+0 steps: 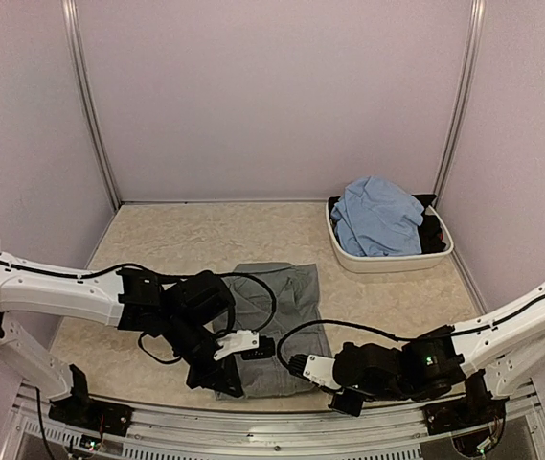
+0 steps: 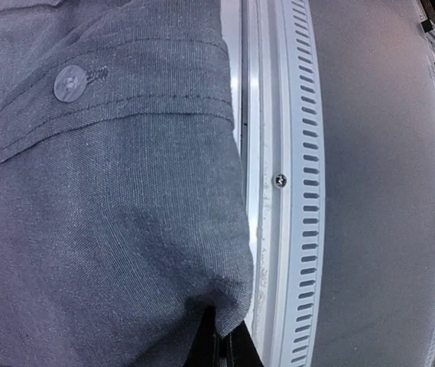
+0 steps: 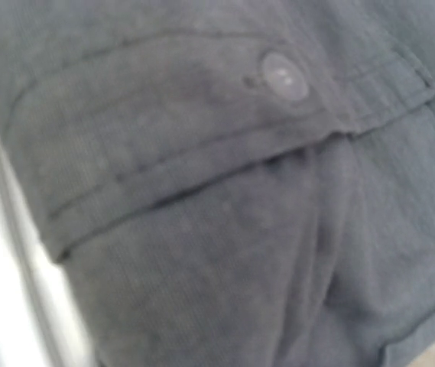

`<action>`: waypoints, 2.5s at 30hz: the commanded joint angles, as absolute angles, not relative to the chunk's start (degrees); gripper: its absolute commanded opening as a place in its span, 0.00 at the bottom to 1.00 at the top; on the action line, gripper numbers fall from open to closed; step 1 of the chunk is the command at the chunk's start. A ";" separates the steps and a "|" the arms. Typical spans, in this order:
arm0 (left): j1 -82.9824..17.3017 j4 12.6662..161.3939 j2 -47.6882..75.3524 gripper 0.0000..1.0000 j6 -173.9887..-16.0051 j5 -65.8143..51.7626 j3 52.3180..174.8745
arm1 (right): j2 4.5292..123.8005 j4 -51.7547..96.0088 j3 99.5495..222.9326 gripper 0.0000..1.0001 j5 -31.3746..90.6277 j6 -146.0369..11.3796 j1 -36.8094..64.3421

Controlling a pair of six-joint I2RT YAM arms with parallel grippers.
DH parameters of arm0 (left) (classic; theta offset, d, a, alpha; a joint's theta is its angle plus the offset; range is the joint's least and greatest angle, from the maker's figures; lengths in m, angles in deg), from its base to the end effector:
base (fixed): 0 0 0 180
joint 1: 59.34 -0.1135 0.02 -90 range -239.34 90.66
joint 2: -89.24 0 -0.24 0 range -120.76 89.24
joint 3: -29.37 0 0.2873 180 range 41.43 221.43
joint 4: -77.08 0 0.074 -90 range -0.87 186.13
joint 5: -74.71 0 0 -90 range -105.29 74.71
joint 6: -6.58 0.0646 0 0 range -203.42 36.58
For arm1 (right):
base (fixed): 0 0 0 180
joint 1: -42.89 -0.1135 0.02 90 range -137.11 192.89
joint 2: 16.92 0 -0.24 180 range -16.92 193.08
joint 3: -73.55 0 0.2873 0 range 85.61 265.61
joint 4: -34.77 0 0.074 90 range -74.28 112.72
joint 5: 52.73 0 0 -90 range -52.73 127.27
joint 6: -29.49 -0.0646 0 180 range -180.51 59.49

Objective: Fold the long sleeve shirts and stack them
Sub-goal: Pick up the 2/3-rectangle-folded shirt from the center of the board, then fold the 2/3-rectangle-folded shirt at the center of the board.

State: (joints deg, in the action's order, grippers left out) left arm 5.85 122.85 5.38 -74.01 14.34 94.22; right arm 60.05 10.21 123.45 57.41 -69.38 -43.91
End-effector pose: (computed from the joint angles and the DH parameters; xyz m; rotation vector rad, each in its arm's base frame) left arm 0.1059 -0.3052 0.1408 1.8540 2.1565 -0.9608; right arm 0.0393 0.3036 0.1110 -1.4060 1.9764 0.3358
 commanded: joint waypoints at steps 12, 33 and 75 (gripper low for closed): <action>-7.11 117.74 11.56 0.00 -78.29 23.07 96.22 | 45.47 -6.00 135.19 0.00 45.83 -71.79 -37.96; -21.59 138.16 -25.75 0.00 -64.42 29.08 137.20 | 51.51 -0.39 132.30 0.00 28.63 -71.45 -6.86; -24.56 136.33 -23.16 0.00 -64.89 30.36 133.92 | 48.21 9.95 123.33 0.00 16.12 -88.57 -6.61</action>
